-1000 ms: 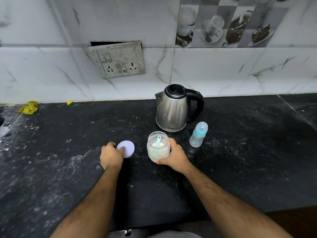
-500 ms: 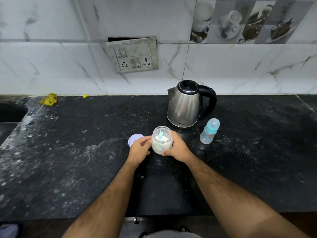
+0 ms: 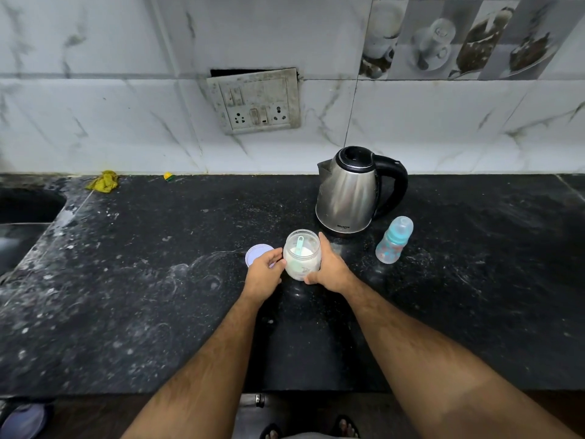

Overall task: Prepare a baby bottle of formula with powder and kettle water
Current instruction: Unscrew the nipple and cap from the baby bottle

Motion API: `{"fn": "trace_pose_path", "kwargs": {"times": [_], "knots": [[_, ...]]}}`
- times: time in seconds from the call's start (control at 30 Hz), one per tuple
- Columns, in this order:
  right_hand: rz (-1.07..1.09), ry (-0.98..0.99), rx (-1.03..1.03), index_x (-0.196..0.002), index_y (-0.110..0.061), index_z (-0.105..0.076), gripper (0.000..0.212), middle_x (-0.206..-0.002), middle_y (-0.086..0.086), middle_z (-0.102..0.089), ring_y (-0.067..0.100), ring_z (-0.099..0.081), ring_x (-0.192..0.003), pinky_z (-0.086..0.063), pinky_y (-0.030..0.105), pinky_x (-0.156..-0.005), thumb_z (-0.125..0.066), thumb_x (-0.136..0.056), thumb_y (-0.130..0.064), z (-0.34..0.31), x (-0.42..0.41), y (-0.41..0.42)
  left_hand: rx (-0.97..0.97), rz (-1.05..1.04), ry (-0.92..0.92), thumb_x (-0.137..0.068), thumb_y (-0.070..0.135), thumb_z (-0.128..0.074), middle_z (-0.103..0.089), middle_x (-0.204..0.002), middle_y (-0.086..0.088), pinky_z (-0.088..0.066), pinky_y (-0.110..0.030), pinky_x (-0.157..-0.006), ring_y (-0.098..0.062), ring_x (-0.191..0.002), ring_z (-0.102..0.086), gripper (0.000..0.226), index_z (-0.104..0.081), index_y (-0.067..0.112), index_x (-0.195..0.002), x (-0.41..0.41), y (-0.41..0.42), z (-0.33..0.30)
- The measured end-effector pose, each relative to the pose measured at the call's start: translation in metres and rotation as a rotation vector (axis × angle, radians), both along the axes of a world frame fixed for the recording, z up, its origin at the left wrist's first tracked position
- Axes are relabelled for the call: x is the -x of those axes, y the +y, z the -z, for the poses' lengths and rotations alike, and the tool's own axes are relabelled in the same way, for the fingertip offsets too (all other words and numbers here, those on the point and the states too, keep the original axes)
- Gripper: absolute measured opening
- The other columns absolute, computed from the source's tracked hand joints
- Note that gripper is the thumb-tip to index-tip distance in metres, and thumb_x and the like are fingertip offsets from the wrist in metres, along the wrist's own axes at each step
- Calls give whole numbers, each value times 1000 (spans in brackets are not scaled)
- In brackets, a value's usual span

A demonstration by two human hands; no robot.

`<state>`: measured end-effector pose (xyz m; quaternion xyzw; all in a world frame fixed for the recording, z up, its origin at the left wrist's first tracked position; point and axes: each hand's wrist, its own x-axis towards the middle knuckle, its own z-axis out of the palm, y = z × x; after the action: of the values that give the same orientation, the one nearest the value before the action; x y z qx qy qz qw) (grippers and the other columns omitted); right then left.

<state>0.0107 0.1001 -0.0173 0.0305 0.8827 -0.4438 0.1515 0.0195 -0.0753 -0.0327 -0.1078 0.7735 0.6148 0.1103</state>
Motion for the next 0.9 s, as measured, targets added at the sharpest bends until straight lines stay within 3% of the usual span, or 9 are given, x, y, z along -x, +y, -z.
{"fn": "trace_pose_path", "kwargs": {"times": [0.1,0.17,0.23,0.4,0.6,0.7,0.77,0.83,0.9], "knots": [[16,-6,-22,-158,-13,3,126,-156,5,-38,20,-37,-141,-31,18,-101,-84,-67,0,5,-7,4,76,-153,54,-94,22,-61,-71,-117,-1,-54,-45,-96,-17,-106,-67,30,-65,19,-124,-10,-4,2],[61,10,-17,-158,-14,-2,122,-158,7,-34,20,-34,-144,-29,25,-114,-85,-69,-3,14,-17,14,119,-188,104,-93,25,-61,-74,-99,4,-56,-45,-91,-13,-94,-71,20,-69,24,-112,-22,-3,4],[125,48,-15,-157,-15,-15,112,-156,9,-37,21,-37,-143,-30,34,-118,-85,-71,-7,19,-25,23,100,-195,155,-93,24,-61,-74,-84,9,-59,-43,-85,-7,-84,-72,13,-70,29,-101,-32,-1,7],[263,207,-11,-128,-12,-61,56,-130,6,-63,20,-60,-119,-48,31,-100,-82,-76,-14,22,-46,49,43,-77,244,-92,20,-63,-74,-81,15,-58,-33,-74,-5,-76,-72,18,-69,38,-88,-54,27,10],[487,258,11,-91,-16,-72,16,-88,-2,-72,12,-67,-82,-50,22,-81,-81,-77,-15,19,-63,99,36,124,249,-91,19,-65,-72,-79,17,-58,-31,-77,-7,-83,-71,21,-68,40,-93,-49,87,1],[566,228,45,-85,-15,-69,14,-76,-3,-68,12,-65,-72,-51,16,-72,-79,-77,-10,16,-57,128,36,180,230,-92,20,-65,-70,-84,11,-58,-35,-82,-8,-84,-69,16,-68,34,-99,-30,116,-6],[595,227,36,-85,-15,-66,16,-76,-5,-66,10,-63,-70,-54,19,-75,-78,-77,-8,14,-49,147,59,202,220,-91,20,-65,-70,-84,11,-58,-36,-83,-5,-77,-67,15,-70,29,-102,-12,134,-9],[612,221,23,-89,-16,-64,21,-83,-3,-66,12,-63,-75,-55,29,-83,-79,-77,-8,14,-39,163,87,212,206,-90,21,-65,-70,-85,12,-58,-39,-87,-5,-79,-66,18,-72,26,-106,5,149,-13],[595,192,19,-103,-15,-62,33,-94,0,-64,16,-63,-88,-52,31,-87,-80,-76,-10,14,-28,175,104,219,172,-91,21,-65,-72,-97,7,-56,-42,-93,-12,-91,-69,26,-70,20,-116,19,161,-17]]}}
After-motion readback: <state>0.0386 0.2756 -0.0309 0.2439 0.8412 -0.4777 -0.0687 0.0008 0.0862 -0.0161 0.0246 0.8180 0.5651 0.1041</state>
